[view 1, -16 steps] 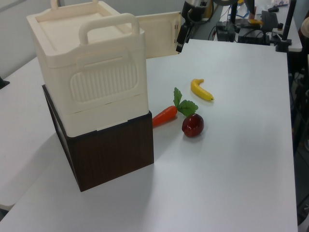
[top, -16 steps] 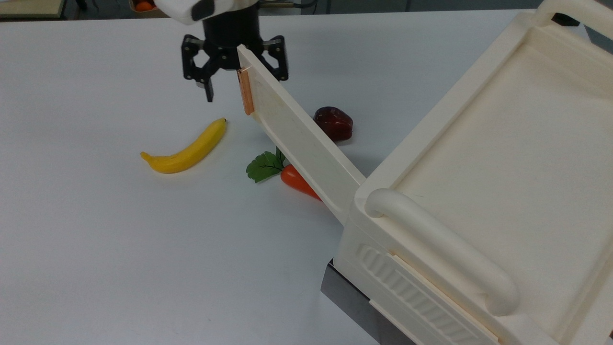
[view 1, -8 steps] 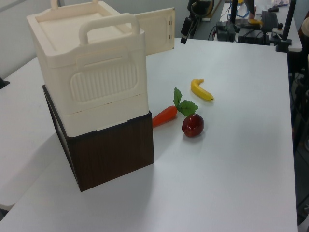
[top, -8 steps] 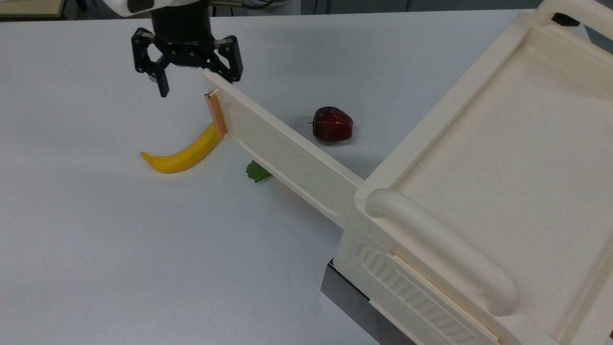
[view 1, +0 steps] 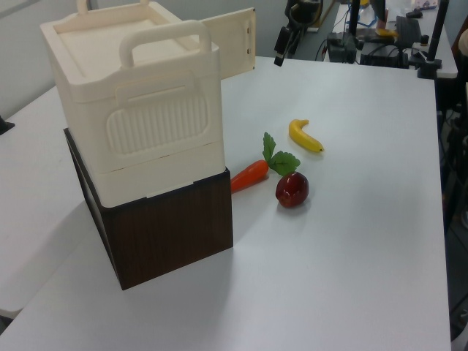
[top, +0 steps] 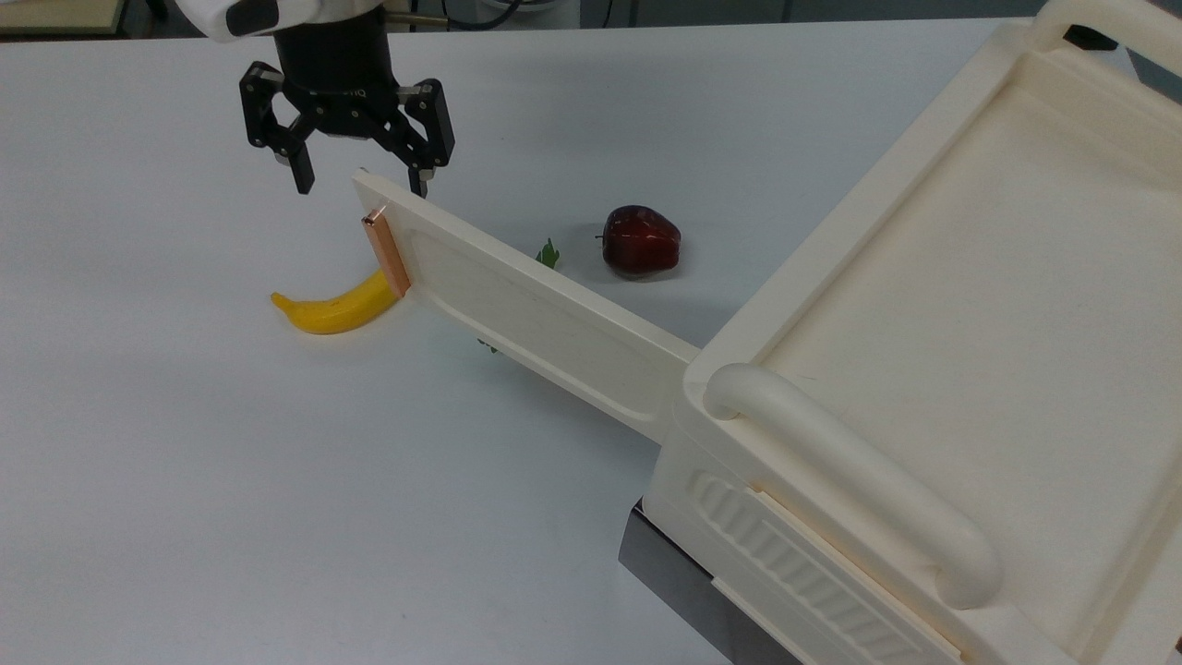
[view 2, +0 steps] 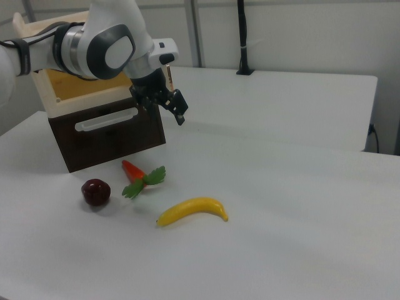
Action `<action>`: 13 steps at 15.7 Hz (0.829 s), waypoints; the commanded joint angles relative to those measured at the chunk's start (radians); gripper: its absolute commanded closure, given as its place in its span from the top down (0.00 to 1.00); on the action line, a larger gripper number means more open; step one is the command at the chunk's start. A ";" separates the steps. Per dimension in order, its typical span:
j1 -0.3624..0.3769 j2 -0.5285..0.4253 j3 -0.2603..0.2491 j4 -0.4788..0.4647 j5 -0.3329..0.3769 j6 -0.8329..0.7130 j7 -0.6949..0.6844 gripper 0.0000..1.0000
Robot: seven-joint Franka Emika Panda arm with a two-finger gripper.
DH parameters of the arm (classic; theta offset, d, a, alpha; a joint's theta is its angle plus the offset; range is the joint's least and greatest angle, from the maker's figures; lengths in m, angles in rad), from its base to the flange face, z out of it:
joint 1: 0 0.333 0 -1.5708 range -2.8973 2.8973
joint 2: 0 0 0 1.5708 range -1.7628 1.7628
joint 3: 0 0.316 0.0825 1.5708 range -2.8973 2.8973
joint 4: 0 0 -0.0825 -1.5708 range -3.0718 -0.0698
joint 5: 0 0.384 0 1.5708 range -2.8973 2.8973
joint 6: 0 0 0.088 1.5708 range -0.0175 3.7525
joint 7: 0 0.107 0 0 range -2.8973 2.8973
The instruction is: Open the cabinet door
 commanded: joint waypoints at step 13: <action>0.090 -0.217 0.010 -0.138 -0.082 -0.363 0.050 1.00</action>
